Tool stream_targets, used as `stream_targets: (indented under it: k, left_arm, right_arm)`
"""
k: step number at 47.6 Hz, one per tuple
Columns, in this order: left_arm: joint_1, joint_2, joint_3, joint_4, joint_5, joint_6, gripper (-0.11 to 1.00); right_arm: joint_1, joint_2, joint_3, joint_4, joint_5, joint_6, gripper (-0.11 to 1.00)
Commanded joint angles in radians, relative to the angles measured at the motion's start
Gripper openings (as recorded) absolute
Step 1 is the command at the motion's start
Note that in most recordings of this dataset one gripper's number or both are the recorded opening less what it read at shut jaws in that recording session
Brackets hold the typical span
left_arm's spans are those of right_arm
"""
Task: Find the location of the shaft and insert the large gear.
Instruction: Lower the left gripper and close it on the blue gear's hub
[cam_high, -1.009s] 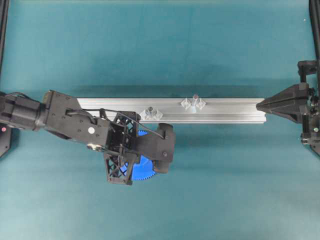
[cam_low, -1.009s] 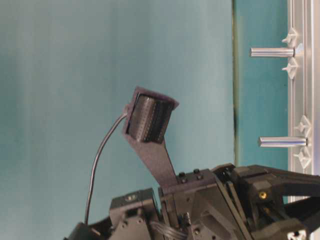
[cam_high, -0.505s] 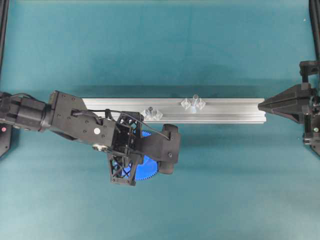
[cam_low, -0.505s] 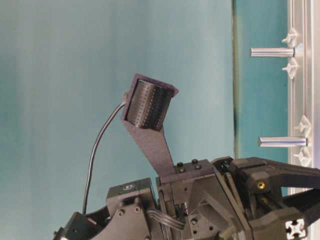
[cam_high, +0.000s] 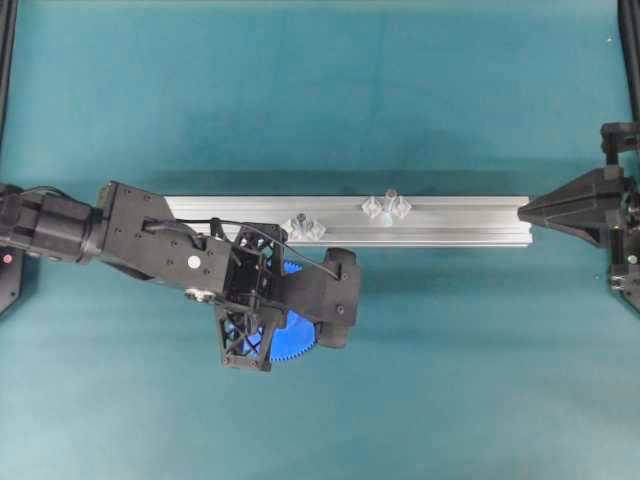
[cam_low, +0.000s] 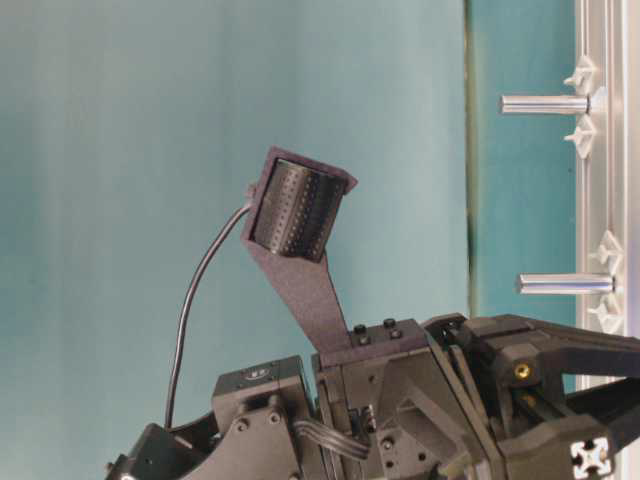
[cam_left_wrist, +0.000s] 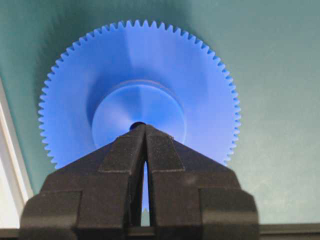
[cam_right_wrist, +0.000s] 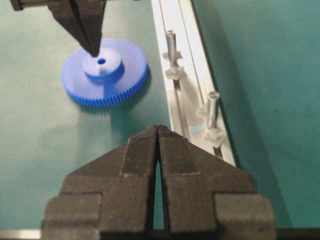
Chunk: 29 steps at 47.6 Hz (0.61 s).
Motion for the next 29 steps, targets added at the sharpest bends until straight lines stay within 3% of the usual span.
stream_targets:
  k: [1, 6, 14, 18, 21, 29]
  left_arm:
    - [-0.005, -0.015, -0.025, 0.003, -0.003, -0.005, 0.06]
    - [-0.005, -0.017, -0.028, 0.003, -0.003, -0.009, 0.23]
    - [-0.005, -0.011, -0.032, 0.003, 0.0, -0.017, 0.73]
    - [-0.005, -0.006, -0.034, 0.003, 0.0, -0.017, 0.9]
    - [-0.005, -0.005, -0.035, 0.003, 0.002, -0.015, 0.94]
    - [-0.003, 0.0, -0.034, 0.003, 0.002, -0.017, 0.93]
  right_arm:
    - [-0.003, 0.003, -0.011, 0.0, -0.005, 0.009, 0.01]
    - [-0.003, 0.003, -0.011, 0.0, -0.005, 0.009, 0.01]
    - [-0.003, 0.003, -0.011, 0.0, -0.005, 0.009, 0.01]
    - [-0.003, 0.003, -0.011, 0.002, -0.005, 0.009, 0.01]
    - [-0.003, 0.003, -0.009, 0.0, -0.005, 0.009, 0.01]
    - [-0.003, 0.0, -0.011, 0.0, -0.005, 0.009, 0.01]
